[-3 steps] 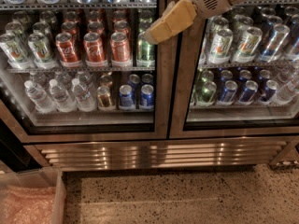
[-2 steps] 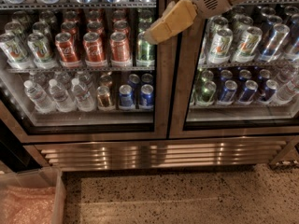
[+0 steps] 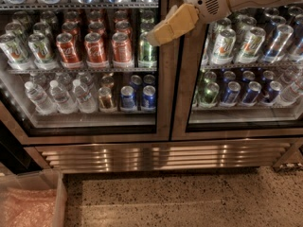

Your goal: Open left fridge door

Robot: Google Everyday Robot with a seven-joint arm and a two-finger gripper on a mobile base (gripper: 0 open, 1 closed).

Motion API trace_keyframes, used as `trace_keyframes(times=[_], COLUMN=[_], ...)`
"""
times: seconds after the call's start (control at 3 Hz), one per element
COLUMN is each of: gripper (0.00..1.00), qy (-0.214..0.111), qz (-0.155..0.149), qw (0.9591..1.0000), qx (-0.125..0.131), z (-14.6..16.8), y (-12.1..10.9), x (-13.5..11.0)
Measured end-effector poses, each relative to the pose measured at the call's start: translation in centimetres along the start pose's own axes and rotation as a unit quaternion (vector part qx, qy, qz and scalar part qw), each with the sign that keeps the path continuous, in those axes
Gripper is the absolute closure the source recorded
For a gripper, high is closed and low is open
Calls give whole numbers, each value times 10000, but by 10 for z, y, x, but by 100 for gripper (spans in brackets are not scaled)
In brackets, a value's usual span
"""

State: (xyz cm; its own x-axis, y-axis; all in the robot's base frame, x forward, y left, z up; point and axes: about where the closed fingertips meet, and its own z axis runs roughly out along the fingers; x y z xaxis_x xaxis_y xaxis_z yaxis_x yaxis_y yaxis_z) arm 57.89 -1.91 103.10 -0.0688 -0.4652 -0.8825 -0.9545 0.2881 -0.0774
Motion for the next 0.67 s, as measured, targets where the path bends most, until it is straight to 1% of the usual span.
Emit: trace_keyframes(times=[0.33,0.67], gripper=[0,34], qy=[-24,-24], qz=[13,13], qw=[10000,10000], qx=[-40,-40], z=[0,0], y=[-1,-1], x=[1,1])
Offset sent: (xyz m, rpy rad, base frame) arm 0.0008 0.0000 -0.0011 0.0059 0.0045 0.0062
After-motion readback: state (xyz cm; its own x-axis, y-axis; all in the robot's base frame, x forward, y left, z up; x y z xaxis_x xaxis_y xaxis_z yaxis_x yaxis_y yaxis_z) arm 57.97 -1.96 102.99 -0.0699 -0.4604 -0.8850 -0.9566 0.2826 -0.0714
